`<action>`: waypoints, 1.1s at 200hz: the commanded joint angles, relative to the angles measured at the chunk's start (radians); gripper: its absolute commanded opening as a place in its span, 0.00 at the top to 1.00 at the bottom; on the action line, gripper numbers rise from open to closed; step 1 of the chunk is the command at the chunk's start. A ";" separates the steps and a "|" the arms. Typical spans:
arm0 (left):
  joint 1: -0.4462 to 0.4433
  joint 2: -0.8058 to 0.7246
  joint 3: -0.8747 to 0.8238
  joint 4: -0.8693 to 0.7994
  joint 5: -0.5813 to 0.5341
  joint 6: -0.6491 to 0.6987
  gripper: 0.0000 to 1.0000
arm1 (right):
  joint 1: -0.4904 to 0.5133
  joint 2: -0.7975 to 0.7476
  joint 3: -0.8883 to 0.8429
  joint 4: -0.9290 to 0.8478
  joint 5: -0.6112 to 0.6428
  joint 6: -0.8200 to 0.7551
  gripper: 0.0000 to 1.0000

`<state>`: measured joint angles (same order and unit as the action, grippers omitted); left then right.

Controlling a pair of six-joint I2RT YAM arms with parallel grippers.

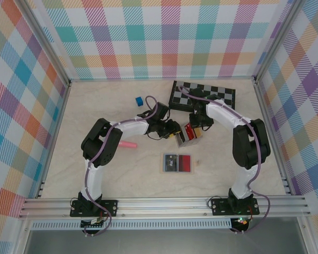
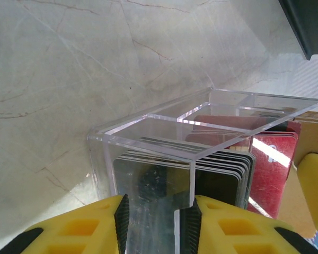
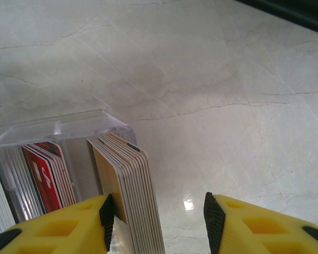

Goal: Put the credit cards into the card holder

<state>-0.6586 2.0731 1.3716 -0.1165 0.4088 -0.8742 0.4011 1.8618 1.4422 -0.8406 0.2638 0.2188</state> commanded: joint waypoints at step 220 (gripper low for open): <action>-0.002 0.024 -0.002 -0.099 -0.020 0.013 0.65 | 0.038 -0.045 0.054 -0.057 0.133 -0.075 0.78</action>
<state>-0.6586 2.0731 1.3716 -0.1165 0.4095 -0.8738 0.4400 1.8416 1.4647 -0.8585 0.3401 0.1654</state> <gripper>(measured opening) 0.352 0.225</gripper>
